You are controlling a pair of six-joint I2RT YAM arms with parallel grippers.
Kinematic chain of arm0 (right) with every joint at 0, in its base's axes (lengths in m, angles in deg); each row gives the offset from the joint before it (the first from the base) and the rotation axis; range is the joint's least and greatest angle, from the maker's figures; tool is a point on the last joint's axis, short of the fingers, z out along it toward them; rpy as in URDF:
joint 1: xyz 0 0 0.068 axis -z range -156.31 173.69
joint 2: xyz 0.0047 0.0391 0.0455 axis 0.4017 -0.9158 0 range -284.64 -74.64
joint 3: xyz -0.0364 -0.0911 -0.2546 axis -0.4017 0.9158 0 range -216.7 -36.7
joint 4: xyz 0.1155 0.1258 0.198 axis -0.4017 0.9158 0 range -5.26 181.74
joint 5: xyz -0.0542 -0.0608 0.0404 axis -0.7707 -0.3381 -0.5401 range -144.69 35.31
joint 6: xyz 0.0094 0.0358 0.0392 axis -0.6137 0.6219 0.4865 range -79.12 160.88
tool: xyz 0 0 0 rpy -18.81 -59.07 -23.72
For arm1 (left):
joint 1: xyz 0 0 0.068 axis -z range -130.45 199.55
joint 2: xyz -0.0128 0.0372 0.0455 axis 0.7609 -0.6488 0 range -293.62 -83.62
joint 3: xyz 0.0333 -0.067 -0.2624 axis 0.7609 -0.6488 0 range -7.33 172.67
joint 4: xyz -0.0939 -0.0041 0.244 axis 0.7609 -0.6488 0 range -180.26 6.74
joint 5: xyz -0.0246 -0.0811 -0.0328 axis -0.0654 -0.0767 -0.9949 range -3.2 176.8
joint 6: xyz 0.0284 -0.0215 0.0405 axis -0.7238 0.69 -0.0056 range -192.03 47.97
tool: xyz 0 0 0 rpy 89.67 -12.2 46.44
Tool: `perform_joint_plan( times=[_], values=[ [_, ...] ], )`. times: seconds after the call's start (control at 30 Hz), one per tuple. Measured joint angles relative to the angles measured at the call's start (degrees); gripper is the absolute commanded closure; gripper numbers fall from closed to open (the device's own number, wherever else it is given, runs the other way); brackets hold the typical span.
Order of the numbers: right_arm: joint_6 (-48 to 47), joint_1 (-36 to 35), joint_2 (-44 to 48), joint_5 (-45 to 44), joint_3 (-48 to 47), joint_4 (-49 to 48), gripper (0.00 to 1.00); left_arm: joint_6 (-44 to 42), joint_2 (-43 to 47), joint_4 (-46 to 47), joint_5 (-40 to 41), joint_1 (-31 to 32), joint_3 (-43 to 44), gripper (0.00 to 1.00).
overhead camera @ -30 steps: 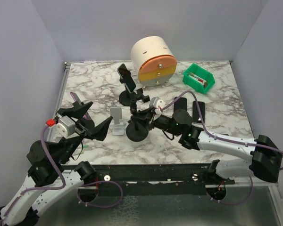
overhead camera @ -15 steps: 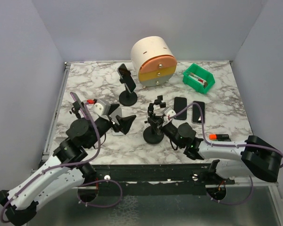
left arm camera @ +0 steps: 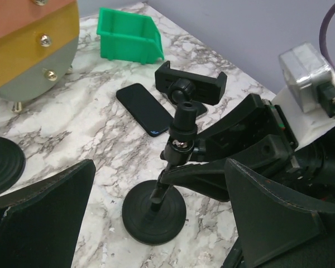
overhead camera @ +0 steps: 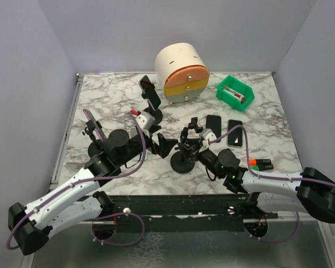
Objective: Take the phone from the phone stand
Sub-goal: Place the phone stand at the center of the board, then pick up the phone stand at the center of the board.
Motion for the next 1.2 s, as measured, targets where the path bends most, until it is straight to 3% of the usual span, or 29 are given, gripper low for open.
perform_joint_plan(
  times=[0.47, 0.67, 0.73, 1.0, 1.2],
  values=[
    [4.3, 0.0, 9.5, 2.5, 0.3, 6.7, 0.44, 0.2, -12.9, 4.8, -6.4, 0.0, 4.3, 0.01],
    [7.8, 0.0, 16.3, 4.5, 0.5, 15.8, 0.14, 0.4, -14.1, 5.9, -7.7, 0.0, 4.4, 0.01],
    [9.1, 0.0, 19.1, 5.4, 0.1, 19.9, 0.09, 0.4, -13.7, 6.7, -7.8, 0.0, 4.4, 0.01],
    [13.0, 0.0, 23.8, 14.2, -10.4, 43.5, 0.09, -0.7, -11.2, 7.5, -7.7, 0.0, 4.4, 0.01],
    [13.5, 0.0, 29.4, 23.5, -13.0, 52.8, 0.09, -4.2, -10.6, 7.1, -10.5, 0.0, 2.7, 0.01]
  ],
)
